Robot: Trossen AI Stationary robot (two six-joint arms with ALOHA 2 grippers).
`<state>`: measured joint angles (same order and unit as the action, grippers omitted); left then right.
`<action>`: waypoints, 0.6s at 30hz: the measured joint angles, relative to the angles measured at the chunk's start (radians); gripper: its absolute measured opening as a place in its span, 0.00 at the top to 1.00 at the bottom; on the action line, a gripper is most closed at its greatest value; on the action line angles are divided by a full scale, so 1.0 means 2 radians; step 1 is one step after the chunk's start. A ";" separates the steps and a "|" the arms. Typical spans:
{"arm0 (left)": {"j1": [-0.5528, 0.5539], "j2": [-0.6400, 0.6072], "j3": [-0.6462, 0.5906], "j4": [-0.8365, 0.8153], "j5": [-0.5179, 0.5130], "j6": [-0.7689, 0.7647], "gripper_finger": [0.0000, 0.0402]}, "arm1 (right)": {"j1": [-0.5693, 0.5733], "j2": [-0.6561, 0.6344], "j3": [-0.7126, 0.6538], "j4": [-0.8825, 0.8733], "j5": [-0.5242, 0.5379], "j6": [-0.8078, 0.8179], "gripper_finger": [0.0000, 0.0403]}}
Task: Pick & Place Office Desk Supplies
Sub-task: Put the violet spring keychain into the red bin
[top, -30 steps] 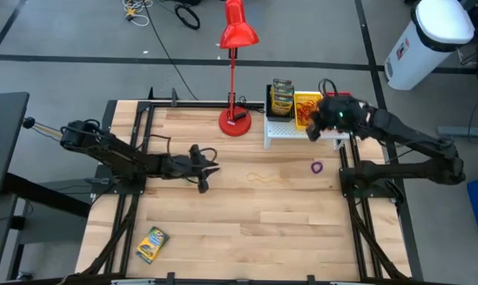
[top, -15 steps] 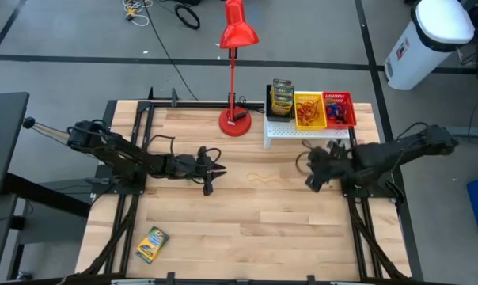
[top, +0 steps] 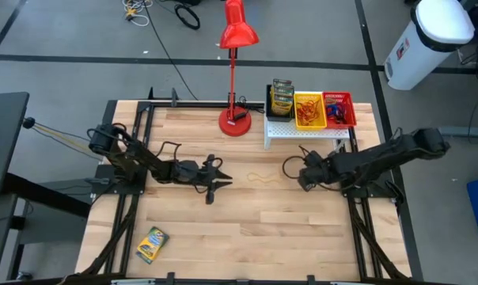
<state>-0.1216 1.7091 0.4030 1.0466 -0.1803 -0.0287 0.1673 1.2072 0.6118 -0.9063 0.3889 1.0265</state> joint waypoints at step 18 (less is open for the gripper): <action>-0.002 -0.002 0.000 -0.001 -0.001 -0.002 0.79 | -0.064 -0.001 -0.093 0.121 -0.029 -0.052 0.82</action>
<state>-0.1249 1.7058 0.4030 1.0440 -0.1822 -0.0334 0.0395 1.2058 0.4264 -0.6642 0.3312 0.9225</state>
